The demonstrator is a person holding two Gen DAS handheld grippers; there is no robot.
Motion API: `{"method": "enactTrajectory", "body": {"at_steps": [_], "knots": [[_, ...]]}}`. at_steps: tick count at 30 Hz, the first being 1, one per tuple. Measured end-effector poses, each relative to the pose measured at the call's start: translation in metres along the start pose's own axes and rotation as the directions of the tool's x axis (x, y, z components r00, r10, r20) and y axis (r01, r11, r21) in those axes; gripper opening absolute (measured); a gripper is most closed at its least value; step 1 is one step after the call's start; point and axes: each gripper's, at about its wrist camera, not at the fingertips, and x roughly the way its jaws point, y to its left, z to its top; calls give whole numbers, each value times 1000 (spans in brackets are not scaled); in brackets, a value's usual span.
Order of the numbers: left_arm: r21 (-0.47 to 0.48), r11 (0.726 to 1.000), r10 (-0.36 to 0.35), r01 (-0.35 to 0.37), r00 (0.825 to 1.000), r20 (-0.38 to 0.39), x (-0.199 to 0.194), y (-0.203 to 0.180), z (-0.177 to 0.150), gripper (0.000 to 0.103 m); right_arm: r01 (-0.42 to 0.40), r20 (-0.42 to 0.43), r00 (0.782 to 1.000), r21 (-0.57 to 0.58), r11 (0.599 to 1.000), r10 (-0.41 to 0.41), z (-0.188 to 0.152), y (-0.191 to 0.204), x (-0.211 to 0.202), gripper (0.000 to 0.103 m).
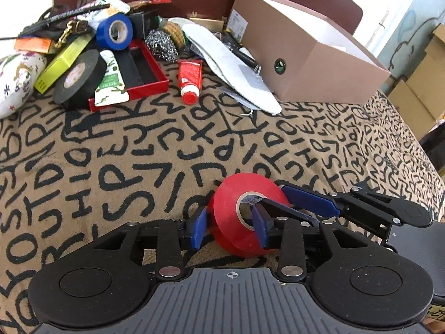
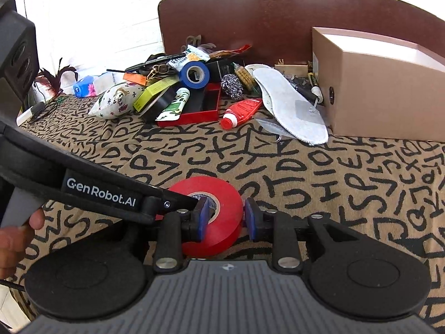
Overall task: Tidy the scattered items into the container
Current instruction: 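Carry the red tape roll with the left gripper over the box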
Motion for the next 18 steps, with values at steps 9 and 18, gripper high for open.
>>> {"method": "enactTrajectory", "body": {"at_steps": [9,18], "knots": [[20,1000,23,-23,1000,4,6,-3,1,43,1,-9,1000,-5,1000,-1,0,1,6,30],[75,997,35,-37,999,29,1,-23,20,39,54,34,998,-13,998,-54,13,-8,-7,27]]}}
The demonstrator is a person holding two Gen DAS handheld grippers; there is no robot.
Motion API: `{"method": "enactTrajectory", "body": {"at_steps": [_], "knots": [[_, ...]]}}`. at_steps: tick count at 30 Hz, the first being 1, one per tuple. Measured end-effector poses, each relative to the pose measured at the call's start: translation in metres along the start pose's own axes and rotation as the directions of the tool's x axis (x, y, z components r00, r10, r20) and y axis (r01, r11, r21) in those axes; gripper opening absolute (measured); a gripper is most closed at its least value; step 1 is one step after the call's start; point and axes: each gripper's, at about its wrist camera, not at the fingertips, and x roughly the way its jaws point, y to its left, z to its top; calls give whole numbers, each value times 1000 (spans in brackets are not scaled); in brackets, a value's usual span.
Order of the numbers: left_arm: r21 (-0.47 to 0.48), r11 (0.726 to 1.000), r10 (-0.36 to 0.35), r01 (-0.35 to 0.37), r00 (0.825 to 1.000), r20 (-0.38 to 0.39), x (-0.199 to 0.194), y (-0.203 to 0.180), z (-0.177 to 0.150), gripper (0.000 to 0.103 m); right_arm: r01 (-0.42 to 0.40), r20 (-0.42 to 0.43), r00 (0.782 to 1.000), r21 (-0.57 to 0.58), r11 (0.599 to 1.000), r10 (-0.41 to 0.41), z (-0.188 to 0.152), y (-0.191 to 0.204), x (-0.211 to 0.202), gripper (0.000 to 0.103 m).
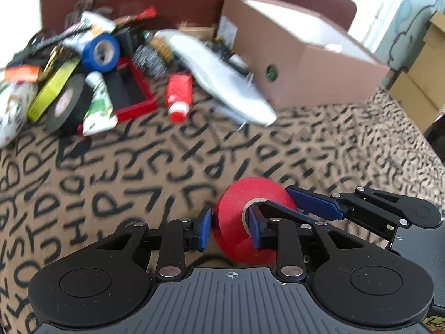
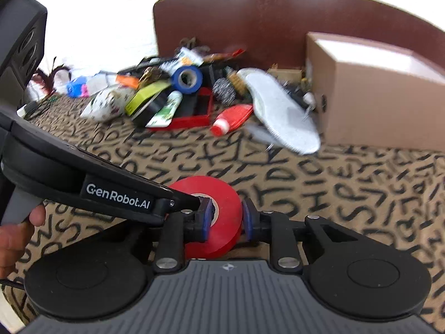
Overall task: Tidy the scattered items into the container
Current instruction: 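Carry the red tape roll with the left gripper over the box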
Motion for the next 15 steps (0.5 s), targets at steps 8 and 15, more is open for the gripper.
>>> {"method": "enactTrajectory", "body": {"at_steps": [8,15], "knots": [[80,996,-45,34,990,131,-14,-45,58,40,82,158,984,-22,996,-78,48,-41,-29,27],[161,985,-95,59,970,225,-10,-92,126,40,200,273,946,-63,978,-176,96,-85,-44,27]]}}
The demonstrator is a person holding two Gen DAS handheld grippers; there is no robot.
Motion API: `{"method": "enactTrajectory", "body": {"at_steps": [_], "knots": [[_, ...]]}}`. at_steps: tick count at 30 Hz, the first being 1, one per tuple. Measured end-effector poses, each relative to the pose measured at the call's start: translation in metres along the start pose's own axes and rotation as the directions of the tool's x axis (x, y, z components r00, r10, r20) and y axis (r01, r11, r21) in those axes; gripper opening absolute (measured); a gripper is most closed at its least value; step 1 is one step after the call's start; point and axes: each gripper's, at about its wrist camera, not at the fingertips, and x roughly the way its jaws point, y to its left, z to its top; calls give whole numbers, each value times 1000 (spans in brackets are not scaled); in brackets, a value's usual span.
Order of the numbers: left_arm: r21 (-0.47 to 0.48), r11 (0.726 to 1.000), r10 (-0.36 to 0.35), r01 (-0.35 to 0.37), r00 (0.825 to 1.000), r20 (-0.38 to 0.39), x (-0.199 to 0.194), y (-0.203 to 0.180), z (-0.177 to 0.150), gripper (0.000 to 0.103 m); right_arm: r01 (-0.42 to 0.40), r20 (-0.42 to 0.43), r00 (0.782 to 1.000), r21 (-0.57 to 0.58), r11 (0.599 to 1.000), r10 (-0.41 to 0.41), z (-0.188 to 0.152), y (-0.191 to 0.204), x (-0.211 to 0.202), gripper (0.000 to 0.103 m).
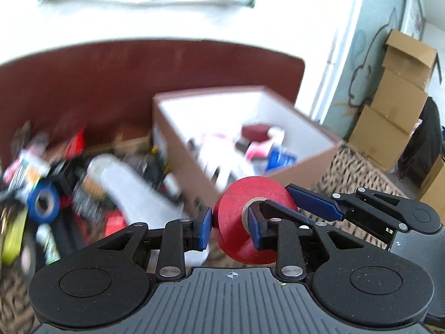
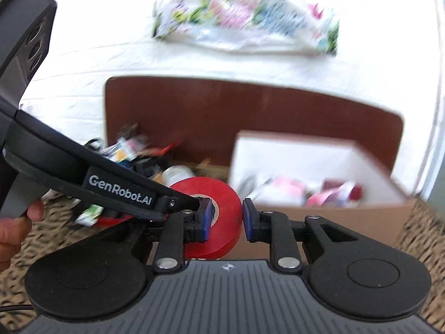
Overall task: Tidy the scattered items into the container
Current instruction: 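Carry the red tape roll with the left gripper over the box, then drop the red tape roll into the box by opening the left gripper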
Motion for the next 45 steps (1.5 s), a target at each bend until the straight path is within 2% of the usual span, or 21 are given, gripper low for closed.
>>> {"method": "enactTrajectory", "body": {"at_steps": [6,12,19,24,25,29,32,33,34,36,37,40,41,43,45], "knots": [[18,999,-39,39,999,17,42,-17,55,41,58,22,998,5,998,-58,26,-46,32,27],[-18,996,-85,84,996,-29,100,-14,99,41,71,-20,997,18,997,-71,35,-83,80,27],[-72,993,-97,89,989,-114,174,-1,119,42,63,-135,989,15,998,-60,35,-117,144,27],[-158,982,-130,101,973,-190,227,15,128,44,44,-248,968,46,998,-31,35,-144,190,27],[-160,982,-128,97,971,-200,235,16,130,40,43,-269,963,55,998,-27,36,-148,198,27],[-196,976,-140,96,964,-227,260,24,134,41,42,-313,949,38,998,-28,37,-155,220,27],[-229,967,-164,111,961,-222,270,29,140,47,50,-331,943,42,998,-33,42,-159,231,27],[-233,965,-168,118,964,-206,270,30,143,59,54,-339,940,38,998,-38,44,-161,234,28],[-233,966,-162,115,967,-195,268,31,145,76,71,-337,940,32,997,-56,45,-161,236,28],[-228,969,-134,96,978,-159,261,35,146,89,134,-301,946,21,991,-121,48,-163,236,46],[-220,972,-121,88,982,-142,257,36,146,92,149,-283,950,29,988,-135,47,-165,232,64],[-212,973,-122,94,985,-126,249,42,144,98,137,-260,959,78,988,-113,46,-169,223,78],[-217,973,-112,84,986,-121,247,43,143,98,146,-255,959,83,986,-121,45,-169,220,86],[-217,974,-88,62,990,-114,242,43,141,98,169,-241,959,66,983,-148,43,-165,214,95],[-193,980,-70,48,991,-112,240,40,139,98,174,-241,958,48,984,-158,43,-164,210,98]]}}
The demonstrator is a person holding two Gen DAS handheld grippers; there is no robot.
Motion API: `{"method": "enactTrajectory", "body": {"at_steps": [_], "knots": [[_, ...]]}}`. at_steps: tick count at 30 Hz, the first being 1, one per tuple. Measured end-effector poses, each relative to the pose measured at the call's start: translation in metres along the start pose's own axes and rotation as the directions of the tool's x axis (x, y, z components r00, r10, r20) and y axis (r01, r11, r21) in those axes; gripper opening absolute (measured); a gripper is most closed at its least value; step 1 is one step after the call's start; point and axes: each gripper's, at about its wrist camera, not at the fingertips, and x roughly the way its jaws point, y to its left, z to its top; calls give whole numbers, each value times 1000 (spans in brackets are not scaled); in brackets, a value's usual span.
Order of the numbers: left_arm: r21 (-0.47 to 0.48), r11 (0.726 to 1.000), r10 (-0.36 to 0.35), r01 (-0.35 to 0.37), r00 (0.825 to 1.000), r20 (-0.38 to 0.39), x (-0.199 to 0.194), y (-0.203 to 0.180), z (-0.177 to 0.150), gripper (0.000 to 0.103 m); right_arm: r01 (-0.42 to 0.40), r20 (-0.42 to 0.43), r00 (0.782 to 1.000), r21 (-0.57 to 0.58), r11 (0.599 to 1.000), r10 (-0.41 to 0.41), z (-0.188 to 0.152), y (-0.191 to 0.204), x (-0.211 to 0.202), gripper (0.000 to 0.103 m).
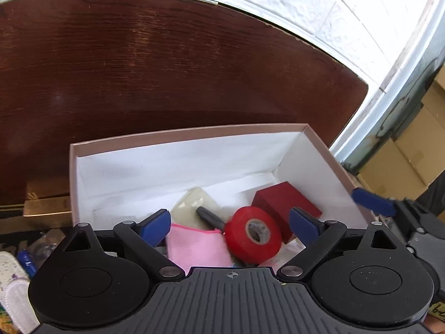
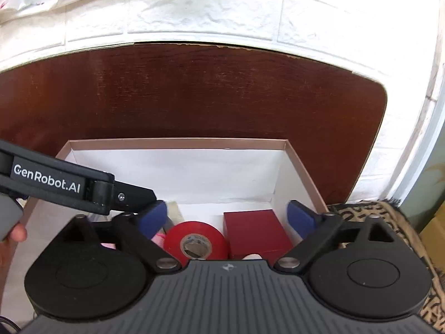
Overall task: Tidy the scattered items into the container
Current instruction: 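Drop the red tape roll into the box by opening the left gripper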
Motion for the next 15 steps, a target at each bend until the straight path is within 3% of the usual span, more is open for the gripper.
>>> {"method": "enactTrajectory", "body": {"at_steps": [4,15], "knots": [[44,998,45,-46,999,20,-6,-7,-7,98,-6,-16,1000,-5,1000,6,-3,2,-2,101],[105,990,83,-90,994,72,-42,-20,-27,98,-25,-33,999,-15,1000,24,-11,14,-32,102]]}}
